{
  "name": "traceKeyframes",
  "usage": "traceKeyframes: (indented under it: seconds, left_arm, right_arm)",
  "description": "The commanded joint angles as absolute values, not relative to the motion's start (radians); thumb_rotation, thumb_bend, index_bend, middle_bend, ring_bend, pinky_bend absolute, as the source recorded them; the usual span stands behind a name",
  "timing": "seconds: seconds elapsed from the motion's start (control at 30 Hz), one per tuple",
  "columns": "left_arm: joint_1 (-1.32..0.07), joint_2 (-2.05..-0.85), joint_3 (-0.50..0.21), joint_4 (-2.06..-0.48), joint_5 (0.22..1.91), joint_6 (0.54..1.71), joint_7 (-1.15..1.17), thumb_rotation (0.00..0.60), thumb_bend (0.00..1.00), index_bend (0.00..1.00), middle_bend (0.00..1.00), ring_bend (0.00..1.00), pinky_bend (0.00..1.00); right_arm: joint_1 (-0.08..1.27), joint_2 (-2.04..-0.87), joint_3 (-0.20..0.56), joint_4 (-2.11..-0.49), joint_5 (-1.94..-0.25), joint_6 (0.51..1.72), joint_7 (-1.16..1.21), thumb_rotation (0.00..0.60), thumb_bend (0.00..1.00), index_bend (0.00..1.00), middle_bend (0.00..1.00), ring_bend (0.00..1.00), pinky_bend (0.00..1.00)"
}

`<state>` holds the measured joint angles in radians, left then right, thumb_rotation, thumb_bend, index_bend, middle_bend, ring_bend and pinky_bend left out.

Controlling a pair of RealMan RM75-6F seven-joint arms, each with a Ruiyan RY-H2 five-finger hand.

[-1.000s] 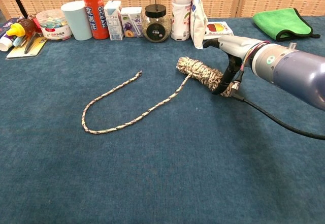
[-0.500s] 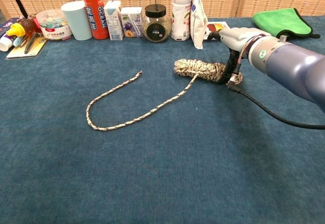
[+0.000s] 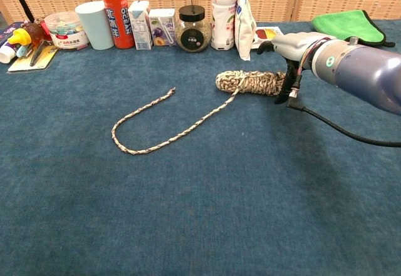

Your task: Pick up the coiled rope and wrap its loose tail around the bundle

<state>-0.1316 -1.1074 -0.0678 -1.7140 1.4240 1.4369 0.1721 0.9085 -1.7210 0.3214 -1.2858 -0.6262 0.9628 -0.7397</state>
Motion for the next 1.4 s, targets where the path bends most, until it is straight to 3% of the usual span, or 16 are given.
traceKeyframes:
  seconds: [0.03, 0.2, 0.3, 0.37, 0.57, 0.73, 1.03, 1.4]
  left_arm:
    - [-0.132, -1.106, -0.067, -1.714, 1.424, 1.436, 0.17, 0.6, 0.01, 0.0, 0.0, 0.0, 0.0]
    - [-0.134, -1.106, -0.067, -1.713, 1.422, 1.432, 0.167, 0.6, 0.01, 0.0, 0.0, 0.0, 0.0]
    - [-0.134, -1.105, -0.067, -1.713, 1.421, 1.431, 0.163, 0.6, 0.01, 0.0, 0.0, 0.0, 0.0]
    - [-0.134, -1.104, -0.067, -1.713, 1.421, 1.431, 0.161, 0.6, 0.01, 0.0, 0.0, 0.0, 0.0]
    - [-0.134, -1.106, -0.066, -1.714, 1.42, 1.431, 0.164, 0.6, 0.01, 0.0, 0.0, 0.0, 0.0]
    - [-0.137, -1.109, -0.062, -1.717, 1.424, 1.426, 0.174, 0.6, 0.01, 0.0, 0.0, 0.0, 0.0]
    - [-0.186, -1.114, -0.059, -1.694, 1.46, 1.365, 0.177, 0.6, 0.01, 0.0, 0.0, 0.0, 0.0]
    - [-0.234, -1.117, -0.077, -1.686, 1.492, 1.345, 0.151, 0.6, 0.01, 0.0, 0.0, 0.0, 0.0]
  right_arm:
    - [0.915, -1.735, 0.311, -1.26, -0.636, 0.955, -0.73, 0.6, 0.0, 0.19, 0.17, 0.1, 0.13]
    - [0.922, -1.762, 0.295, -1.195, -0.679, 0.954, -0.703, 0.6, 0.03, 0.27, 0.25, 0.17, 0.17]
    - [0.925, -1.77, 0.291, -1.166, -0.682, 0.941, -0.692, 0.6, 0.15, 0.34, 0.33, 0.22, 0.24]
    - [0.925, -1.774, 0.292, -1.149, -0.684, 0.926, -0.676, 0.6, 0.27, 0.38, 0.38, 0.27, 0.35]
    - [0.921, -1.775, 0.295, -1.111, -0.705, 0.882, -0.611, 0.6, 0.48, 0.47, 0.48, 0.38, 0.6]
    - [0.914, -1.768, 0.298, -1.105, -0.724, 0.856, -0.558, 0.6, 0.67, 0.54, 0.56, 0.45, 0.69]
    - [0.855, -1.705, 0.27, -1.15, -0.876, 0.867, -0.396, 0.6, 0.69, 0.58, 0.58, 0.47, 0.69]
    - [0.802, -1.631, 0.288, -1.208, -0.97, 0.853, -0.188, 0.6, 0.69, 0.6, 0.59, 0.47, 0.69]
